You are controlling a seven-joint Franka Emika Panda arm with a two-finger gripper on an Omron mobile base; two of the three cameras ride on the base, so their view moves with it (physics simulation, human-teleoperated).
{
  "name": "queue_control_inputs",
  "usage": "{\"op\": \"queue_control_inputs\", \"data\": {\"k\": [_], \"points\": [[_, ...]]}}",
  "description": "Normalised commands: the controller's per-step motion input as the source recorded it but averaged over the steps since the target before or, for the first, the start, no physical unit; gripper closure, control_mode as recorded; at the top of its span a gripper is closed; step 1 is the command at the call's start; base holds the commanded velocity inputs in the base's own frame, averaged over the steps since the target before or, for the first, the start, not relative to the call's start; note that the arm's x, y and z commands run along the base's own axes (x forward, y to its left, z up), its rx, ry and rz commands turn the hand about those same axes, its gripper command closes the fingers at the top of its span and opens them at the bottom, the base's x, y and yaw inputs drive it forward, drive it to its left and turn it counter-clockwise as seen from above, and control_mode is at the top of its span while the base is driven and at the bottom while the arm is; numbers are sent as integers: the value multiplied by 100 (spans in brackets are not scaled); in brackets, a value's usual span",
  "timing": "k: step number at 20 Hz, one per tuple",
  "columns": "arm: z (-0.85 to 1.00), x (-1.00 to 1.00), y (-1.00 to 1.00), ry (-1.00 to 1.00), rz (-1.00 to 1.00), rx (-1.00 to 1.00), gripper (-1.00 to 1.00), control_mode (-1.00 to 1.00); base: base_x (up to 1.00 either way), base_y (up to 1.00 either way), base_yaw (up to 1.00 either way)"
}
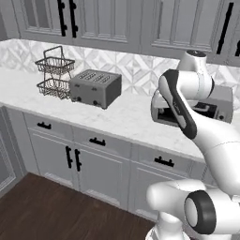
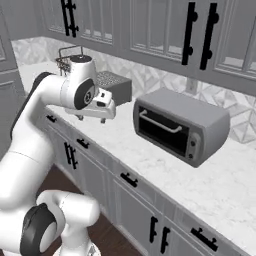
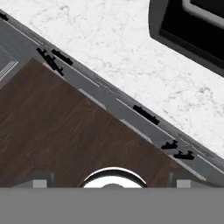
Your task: Take a straw from the drawer in front and place it inside the glass cup on the dining counter.
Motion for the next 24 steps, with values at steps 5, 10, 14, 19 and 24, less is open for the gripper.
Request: {"op": "queue_control_inputs", "data": {"k": [5, 10, 14, 19, 24], "points": [[0, 0, 0, 0, 0, 0, -100, 100, -26, -72, 61], [0, 0, 0, 0, 0, 0, -100, 100, -68, -60, 38], [0, 0, 0, 0, 0, 0, -100, 100, -21, -57, 22], [0, 0, 0, 0, 0, 0, -100, 100, 5, -54, 19], [0, 0, 0, 0, 0, 0, -100, 100, 24, -52, 23]]}}
